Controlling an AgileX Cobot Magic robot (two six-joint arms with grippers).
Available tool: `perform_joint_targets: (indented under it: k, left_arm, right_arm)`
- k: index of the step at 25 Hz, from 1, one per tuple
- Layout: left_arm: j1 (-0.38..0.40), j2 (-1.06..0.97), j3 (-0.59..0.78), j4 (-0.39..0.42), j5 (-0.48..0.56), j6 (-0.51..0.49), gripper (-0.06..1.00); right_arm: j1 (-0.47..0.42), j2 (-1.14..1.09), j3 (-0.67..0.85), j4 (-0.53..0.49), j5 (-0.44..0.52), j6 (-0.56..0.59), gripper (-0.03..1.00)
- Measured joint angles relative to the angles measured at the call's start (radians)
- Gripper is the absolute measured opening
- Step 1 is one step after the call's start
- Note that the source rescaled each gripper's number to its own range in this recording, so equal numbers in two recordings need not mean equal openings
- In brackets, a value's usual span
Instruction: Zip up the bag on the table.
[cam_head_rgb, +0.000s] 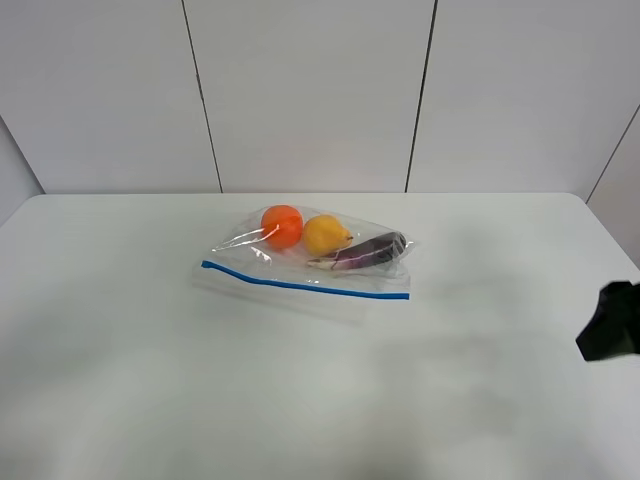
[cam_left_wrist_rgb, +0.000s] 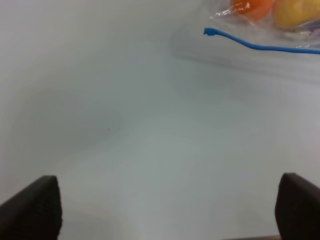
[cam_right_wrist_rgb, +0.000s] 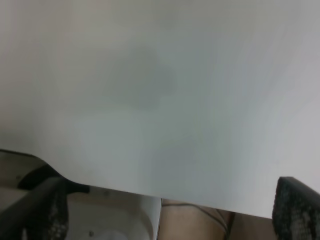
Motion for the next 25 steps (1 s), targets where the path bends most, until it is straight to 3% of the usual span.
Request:
perform_joint_targets:
  k: [7, 25]
  left_arm:
    - [0.000, 0.000, 0.000, 0.000, 0.000, 0.000, 1.00]
    - [0.000, 0.000, 0.000, 0.000, 0.000, 0.000, 1.00]
  right_arm:
    - [0.000, -0.367, 0.240, 0.000, -0.094, 0.000, 0.89]
    - [0.000, -0.892, 0.247, 0.000, -0.121, 0.000, 0.89]
